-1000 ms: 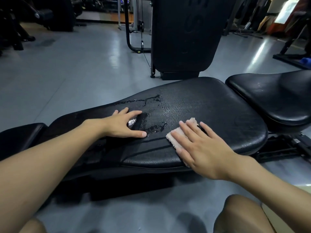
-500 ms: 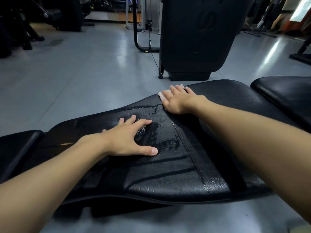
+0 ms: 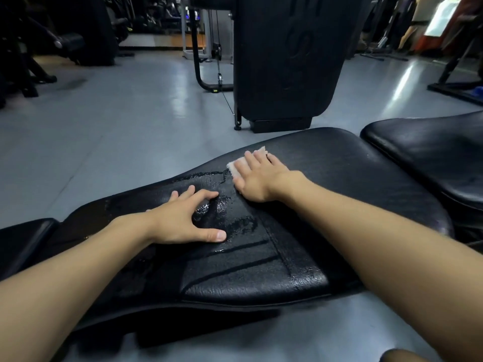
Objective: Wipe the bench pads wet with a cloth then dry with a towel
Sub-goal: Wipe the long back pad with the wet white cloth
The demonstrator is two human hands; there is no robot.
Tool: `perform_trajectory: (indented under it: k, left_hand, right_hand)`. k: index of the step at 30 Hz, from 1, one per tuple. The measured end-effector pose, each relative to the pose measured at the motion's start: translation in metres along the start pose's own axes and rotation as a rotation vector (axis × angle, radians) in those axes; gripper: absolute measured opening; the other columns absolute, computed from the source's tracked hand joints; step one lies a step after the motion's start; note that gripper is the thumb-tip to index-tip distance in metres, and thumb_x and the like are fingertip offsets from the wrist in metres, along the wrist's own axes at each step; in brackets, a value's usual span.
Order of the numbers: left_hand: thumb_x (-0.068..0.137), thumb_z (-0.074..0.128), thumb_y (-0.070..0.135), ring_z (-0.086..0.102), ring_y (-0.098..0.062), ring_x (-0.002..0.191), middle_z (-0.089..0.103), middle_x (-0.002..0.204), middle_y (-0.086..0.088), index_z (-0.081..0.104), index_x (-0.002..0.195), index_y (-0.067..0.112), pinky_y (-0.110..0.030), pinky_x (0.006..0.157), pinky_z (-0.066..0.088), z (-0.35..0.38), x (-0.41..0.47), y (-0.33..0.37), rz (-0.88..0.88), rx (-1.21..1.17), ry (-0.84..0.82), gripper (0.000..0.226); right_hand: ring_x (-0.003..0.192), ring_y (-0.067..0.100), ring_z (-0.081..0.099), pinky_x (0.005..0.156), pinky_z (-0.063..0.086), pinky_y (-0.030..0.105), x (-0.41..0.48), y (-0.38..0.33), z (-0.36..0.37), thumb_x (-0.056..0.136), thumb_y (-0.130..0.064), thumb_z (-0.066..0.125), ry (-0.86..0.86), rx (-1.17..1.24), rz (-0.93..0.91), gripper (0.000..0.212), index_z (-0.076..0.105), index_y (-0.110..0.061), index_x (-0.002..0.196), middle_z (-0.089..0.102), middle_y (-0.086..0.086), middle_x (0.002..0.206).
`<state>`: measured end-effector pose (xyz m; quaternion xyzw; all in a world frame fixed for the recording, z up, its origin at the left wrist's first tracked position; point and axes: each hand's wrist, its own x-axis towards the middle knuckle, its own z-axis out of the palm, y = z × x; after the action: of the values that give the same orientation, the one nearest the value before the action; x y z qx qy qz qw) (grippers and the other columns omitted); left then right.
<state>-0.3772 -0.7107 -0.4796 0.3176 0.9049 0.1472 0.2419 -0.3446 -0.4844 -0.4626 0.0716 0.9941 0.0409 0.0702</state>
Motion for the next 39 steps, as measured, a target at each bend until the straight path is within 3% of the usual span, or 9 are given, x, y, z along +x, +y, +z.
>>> perform_trajectory:
  k: [5,11,14,18,21,25,29,33,39]
  left_hand:
    - [0.034,0.059,0.098,-0.016,-0.033,0.151,-0.006,0.168,-0.006,0.017,0.146,0.06,-0.051,0.123,0.001,-0.003,-0.005,0.009,0.001,-0.022,-0.013,0.125]
    - [0.049,0.041,0.104,-0.011,-0.033,0.153,-0.008,0.168,-0.003,0.002,0.15,0.058,-0.067,0.117,0.009,0.008,-0.021,0.018,-0.085,0.09,0.014,0.117]
    - [0.091,0.047,0.069,0.011,-0.032,0.153,0.009,0.166,-0.009,0.013,0.157,0.037,-0.063,0.117,0.02,0.016,-0.032,0.034,-0.083,0.156,0.101,0.081]
    - [0.099,0.047,0.024,0.04,-0.02,0.138,0.043,0.15,-0.004,0.045,0.143,0.015,-0.041,0.115,0.032,0.031,-0.06,0.08,0.153,-0.01,0.516,0.045]
    - [0.102,0.039,0.03,0.033,-0.02,0.143,0.04,0.151,-0.008,0.047,0.142,0.01,-0.032,0.118,0.024,0.057,-0.076,0.128,0.297,-0.026,0.578,0.045]
    - [0.092,-0.017,0.05,0.006,-0.028,0.154,0.009,0.167,-0.015,0.015,0.158,0.006,-0.041,0.124,0.008,0.099,-0.07,0.15,0.284,0.274,0.451,0.086]
    - [0.087,-0.009,0.051,-0.001,-0.025,0.154,-0.002,0.168,-0.008,0.001,0.16,0.012,-0.039,0.125,0.001,0.111,-0.073,0.144,0.23,0.27,0.415,0.083]
    - [0.086,-0.004,0.058,-0.01,-0.027,0.154,-0.009,0.168,-0.007,-0.005,0.16,0.018,-0.044,0.124,-0.001,0.101,-0.058,0.145,0.12,0.209,0.349,0.083]
    - [0.104,0.013,0.049,-0.016,-0.026,0.153,-0.013,0.167,-0.005,-0.007,0.159,0.022,-0.045,0.123,-0.007,0.068,-0.008,0.135,0.017,0.147,0.305,0.065]
  right_hand:
    - [0.152,0.032,-0.003,0.123,0.001,0.05,-0.09,-0.011,0.013,0.099,-0.048,0.01,0.063,-0.028,-0.108,0.062,0.016,-0.024,0.155,0.007,0.013,0.166]
    - [0.151,0.033,0.002,0.122,0.007,0.05,-0.177,-0.022,0.02,0.085,-0.052,-0.005,0.094,-0.02,-0.163,0.076,0.023,-0.022,0.149,0.016,0.013,0.164]
    - [0.153,0.028,-0.004,0.122,0.003,0.052,-0.196,-0.022,0.014,0.093,-0.056,0.001,0.036,0.012,-0.196,0.069,0.015,-0.026,0.154,0.005,0.011,0.167]
    - [0.154,0.012,-0.002,0.122,-0.008,0.049,-0.175,0.022,-0.011,0.106,-0.045,0.02,0.146,0.19,-0.077,0.054,0.01,-0.037,0.158,0.004,-0.006,0.168]
    - [0.154,0.015,-0.002,0.122,-0.005,0.052,-0.154,0.057,-0.001,0.104,-0.048,0.012,0.135,0.052,0.092,0.055,0.01,-0.037,0.158,0.005,-0.005,0.168]
    - [0.154,0.017,-0.003,0.121,-0.002,0.055,-0.148,0.059,0.01,0.103,-0.049,0.01,0.102,0.041,0.087,0.054,0.014,-0.042,0.157,0.003,-0.003,0.168]
    - [0.154,0.019,0.0,0.12,-0.001,0.056,-0.148,0.06,0.008,0.103,-0.051,0.012,0.097,0.024,0.096,0.054,0.015,-0.042,0.156,0.006,-0.002,0.168]
    - [0.142,0.025,0.027,0.114,0.013,0.053,-0.135,0.064,-0.003,0.097,-0.058,0.012,0.178,-0.13,0.033,0.054,0.036,-0.042,0.143,0.037,0.004,0.151]
    - [0.154,0.024,-0.006,0.119,-0.007,0.059,-0.115,0.069,0.005,0.101,-0.056,0.01,0.081,0.004,0.074,0.057,0.011,-0.043,0.156,0.001,-0.005,0.168]
